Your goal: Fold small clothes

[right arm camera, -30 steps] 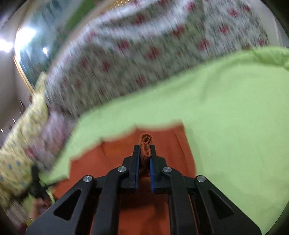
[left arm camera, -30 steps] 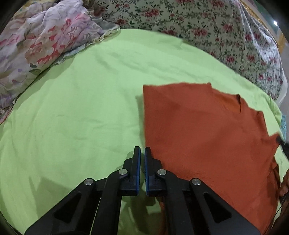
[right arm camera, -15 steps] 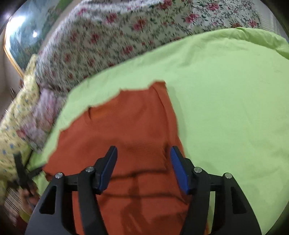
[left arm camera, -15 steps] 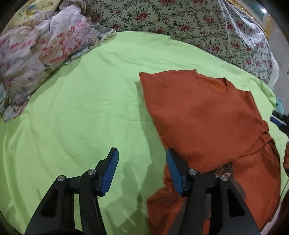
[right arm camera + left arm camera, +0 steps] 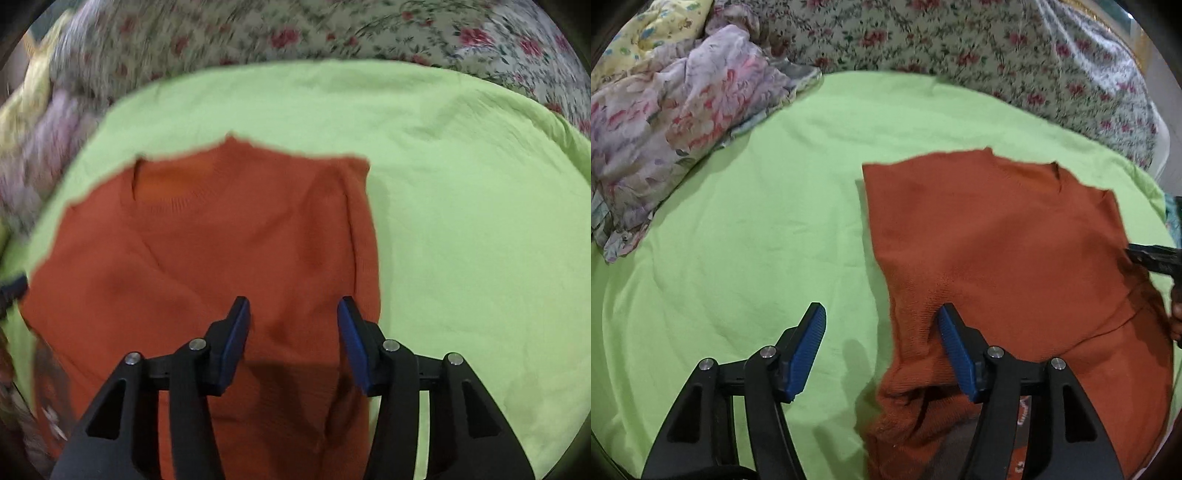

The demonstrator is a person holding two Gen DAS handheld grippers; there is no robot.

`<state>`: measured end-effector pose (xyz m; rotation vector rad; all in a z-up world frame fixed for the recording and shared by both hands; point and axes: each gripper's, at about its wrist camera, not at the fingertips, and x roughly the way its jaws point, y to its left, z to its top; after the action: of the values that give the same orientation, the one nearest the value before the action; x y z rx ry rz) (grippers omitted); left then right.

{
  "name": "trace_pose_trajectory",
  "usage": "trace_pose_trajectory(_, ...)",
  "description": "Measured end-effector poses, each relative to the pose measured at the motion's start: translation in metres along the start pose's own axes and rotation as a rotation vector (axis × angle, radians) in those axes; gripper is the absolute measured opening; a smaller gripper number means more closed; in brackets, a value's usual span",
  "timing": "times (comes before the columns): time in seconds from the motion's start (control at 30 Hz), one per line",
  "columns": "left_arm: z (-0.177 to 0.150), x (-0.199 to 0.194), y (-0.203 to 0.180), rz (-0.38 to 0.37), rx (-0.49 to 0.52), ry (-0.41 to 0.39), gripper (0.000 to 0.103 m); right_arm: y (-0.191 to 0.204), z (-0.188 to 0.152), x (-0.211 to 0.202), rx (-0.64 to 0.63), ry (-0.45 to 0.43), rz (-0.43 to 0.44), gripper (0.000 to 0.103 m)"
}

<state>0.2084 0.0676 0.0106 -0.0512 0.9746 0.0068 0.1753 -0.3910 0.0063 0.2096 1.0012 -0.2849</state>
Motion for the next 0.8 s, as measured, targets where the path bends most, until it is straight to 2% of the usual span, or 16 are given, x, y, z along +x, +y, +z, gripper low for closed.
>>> trace_pose_trajectory(0.13,-0.012,0.012,-0.003,0.015,0.020,0.041,0.064,0.029,-0.026,-0.001,-0.193,0.039,-0.030,0.051)
trace_pose_trajectory(0.2,-0.016,0.015,-0.001,0.003,0.008,0.054,0.064,0.036,-0.032,0.000,-0.239,0.048,-0.033,0.051)
trace_pose_trajectory(0.4,-0.017,0.021,0.004,-0.006,-0.012,0.073,0.069,0.035,-0.027,0.007,-0.236,0.070,-0.014,0.050)
trace_pose_trajectory(0.43,-0.016,0.022,0.004,-0.006,-0.014,0.075,0.069,0.037,-0.028,0.006,-0.250,0.068,-0.020,0.038)
trace_pose_trajectory(0.47,-0.015,0.022,0.004,-0.006,-0.012,0.076,0.069,0.041,-0.029,0.004,-0.256,0.072,-0.007,0.015)
trace_pose_trajectory(0.5,-0.015,0.022,0.004,-0.003,-0.009,0.075,0.069,0.042,-0.027,0.002,-0.260,0.074,0.005,0.010)
trace_pose_trajectory(0.53,-0.015,0.022,0.003,0.000,-0.005,0.075,0.069,0.042,-0.026,-0.003,-0.264,0.057,-0.013,0.009)
trace_pose_trajectory(0.63,-0.014,0.025,0.003,-0.004,-0.002,0.077,0.073,0.025,-0.007,-0.031,-0.156,-0.088,-0.076,0.009)
trace_pose_trajectory(0.73,-0.014,0.027,0.001,0.007,0.003,0.078,0.076,0.003,0.007,-0.045,0.010,-0.213,-0.043,0.009)
trace_pose_trajectory(0.77,-0.014,0.027,0.001,0.012,0.008,0.075,0.078,0.001,0.009,-0.038,0.033,-0.206,-0.036,0.009)
trace_pose_trajectory(0.8,-0.014,0.028,0.002,0.013,0.012,0.074,0.079,0.001,0.009,-0.024,0.041,-0.159,-0.038,0.009)
